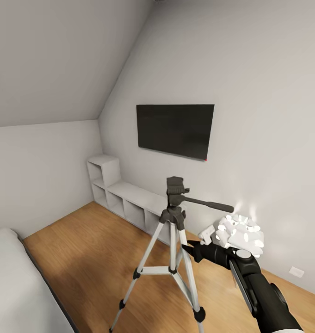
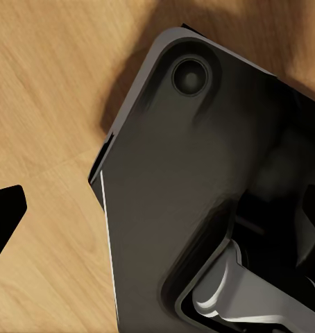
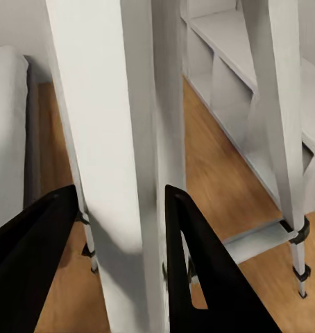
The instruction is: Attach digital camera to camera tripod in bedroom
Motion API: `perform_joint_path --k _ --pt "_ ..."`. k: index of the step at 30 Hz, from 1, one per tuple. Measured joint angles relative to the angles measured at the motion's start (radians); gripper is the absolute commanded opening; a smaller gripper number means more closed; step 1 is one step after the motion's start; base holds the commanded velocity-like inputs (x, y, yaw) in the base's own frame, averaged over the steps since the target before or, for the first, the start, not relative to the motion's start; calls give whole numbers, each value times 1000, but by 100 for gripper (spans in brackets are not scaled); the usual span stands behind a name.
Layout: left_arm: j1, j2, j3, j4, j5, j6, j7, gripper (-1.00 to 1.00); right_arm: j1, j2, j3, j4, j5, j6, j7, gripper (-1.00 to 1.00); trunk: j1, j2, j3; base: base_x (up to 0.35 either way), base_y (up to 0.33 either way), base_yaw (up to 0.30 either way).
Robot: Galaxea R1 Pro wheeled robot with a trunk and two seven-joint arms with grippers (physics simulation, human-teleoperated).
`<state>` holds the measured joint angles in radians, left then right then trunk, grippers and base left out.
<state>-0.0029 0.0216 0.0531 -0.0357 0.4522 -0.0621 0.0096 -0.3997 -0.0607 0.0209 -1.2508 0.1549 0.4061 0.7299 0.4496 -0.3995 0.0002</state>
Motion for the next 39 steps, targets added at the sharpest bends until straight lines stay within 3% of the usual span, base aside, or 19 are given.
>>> perform_joint_path --k 6,11,35,37,38,39 --pt "0 0 0 0 0 0 0 100 -1 4 -2 7 32 -53 49 -100 0 0 0 0 0 0" --pt "0 0 0 0 0 0 0 100 0 8 -4 48 12 -91 22 -100 0 0 0 0 0 0" --pt "0 0 -1 0 0 0 -1 100 0 12 -7 55 10 -96 16 -100 0 0 0 0 0 0" --pt "0 0 -1 0 0 0 -1 100 0 12 -9 55 0 -87 -8 -100 0 0 0 0 0 0" --pt "0 0 -1 0 0 0 -1 100 0 12 -11 55 -1 -87 -11 100 0 0 0 0 0 0" --pt "0 0 -1 0 0 0 -1 100 0 11 -11 55 92 -89 -12 100 0 0 0 0 0 0"
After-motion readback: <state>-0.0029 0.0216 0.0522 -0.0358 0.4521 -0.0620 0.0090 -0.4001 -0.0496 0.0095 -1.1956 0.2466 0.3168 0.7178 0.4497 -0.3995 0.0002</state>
